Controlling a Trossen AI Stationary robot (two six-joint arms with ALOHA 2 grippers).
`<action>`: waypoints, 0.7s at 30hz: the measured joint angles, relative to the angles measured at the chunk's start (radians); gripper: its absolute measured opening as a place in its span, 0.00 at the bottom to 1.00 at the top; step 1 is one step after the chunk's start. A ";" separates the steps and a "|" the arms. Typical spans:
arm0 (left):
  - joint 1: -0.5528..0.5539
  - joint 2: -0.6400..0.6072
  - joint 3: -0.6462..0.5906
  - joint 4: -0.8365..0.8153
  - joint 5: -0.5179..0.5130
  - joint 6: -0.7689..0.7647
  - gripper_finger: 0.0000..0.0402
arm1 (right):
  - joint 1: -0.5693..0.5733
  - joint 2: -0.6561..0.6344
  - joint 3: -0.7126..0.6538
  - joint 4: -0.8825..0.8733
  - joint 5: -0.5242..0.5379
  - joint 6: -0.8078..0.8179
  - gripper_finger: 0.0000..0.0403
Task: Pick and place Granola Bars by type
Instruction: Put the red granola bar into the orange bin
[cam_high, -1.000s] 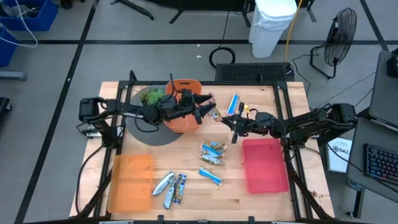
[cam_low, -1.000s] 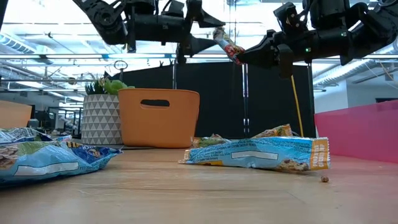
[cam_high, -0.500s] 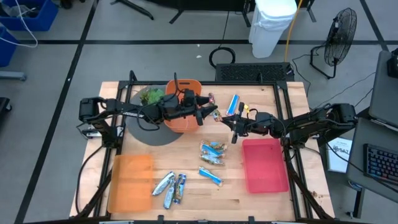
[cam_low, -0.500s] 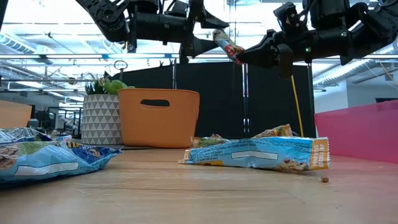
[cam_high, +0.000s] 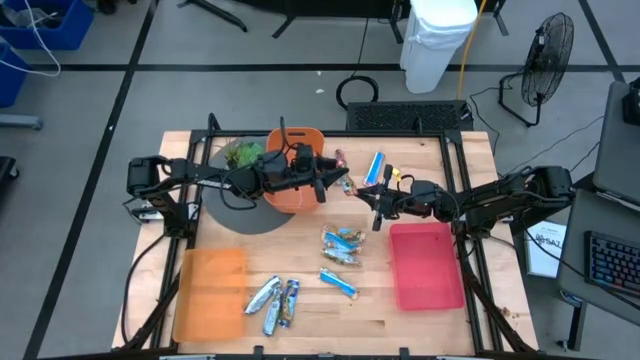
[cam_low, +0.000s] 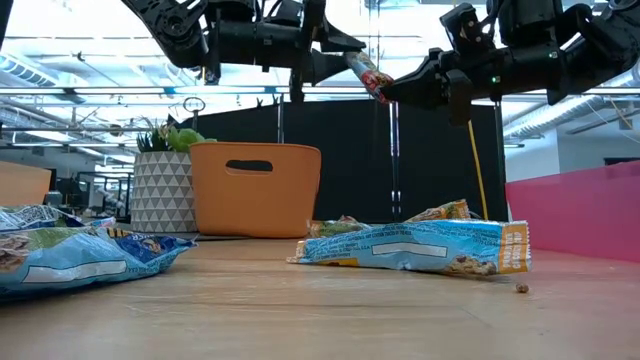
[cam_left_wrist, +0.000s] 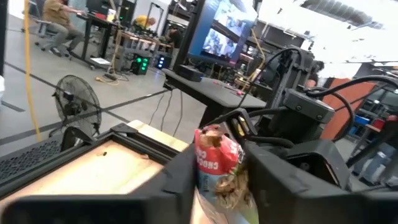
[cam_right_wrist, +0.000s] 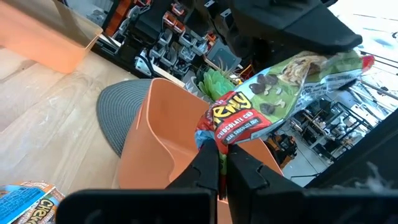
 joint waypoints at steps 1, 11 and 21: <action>0.001 0.000 0.000 0.001 0.007 0.001 0.24 | 0.000 0.000 0.000 0.000 0.000 0.001 0.01; 0.001 0.000 0.000 0.008 0.051 0.087 0.05 | 0.000 0.000 0.000 -0.014 0.002 0.043 0.02; 0.012 -0.094 -0.001 -0.138 0.093 0.180 0.04 | 0.000 -0.072 0.001 -0.154 0.049 0.208 0.35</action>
